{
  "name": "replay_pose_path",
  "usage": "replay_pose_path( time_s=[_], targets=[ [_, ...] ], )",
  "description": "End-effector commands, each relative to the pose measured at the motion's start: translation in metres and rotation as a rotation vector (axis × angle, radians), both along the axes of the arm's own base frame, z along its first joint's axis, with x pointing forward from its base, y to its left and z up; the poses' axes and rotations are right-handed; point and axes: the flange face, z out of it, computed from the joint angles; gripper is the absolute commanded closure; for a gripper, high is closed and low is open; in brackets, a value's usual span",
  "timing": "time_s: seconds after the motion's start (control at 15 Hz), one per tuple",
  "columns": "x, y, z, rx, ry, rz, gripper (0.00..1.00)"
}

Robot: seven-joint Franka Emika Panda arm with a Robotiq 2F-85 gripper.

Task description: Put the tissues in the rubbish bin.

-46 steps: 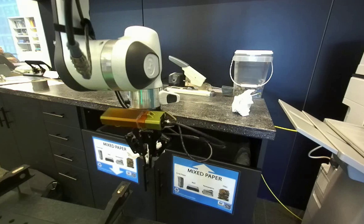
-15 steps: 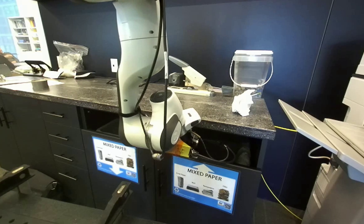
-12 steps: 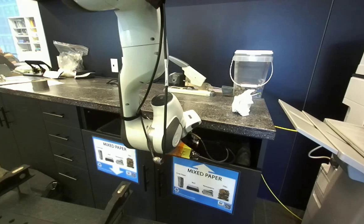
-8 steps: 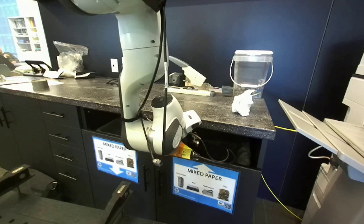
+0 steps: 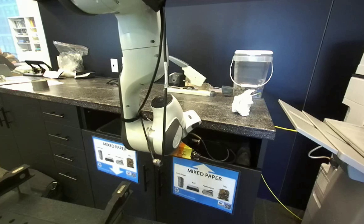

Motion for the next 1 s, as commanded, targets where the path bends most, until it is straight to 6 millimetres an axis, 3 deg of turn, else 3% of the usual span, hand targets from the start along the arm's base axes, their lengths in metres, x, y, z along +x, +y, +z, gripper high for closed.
replay_pose_path(
  time_s=[0.0, 0.53, 0.93],
  targets=[
    [-0.002, 0.006, 0.012, -0.037, 0.006, 0.037, 0.01],
    [-0.056, 0.017, 0.068, -0.119, 0.08, 0.106, 0.0],
    [-0.114, 0.015, 0.123, -0.129, 0.315, 0.151, 0.0]
  ],
)
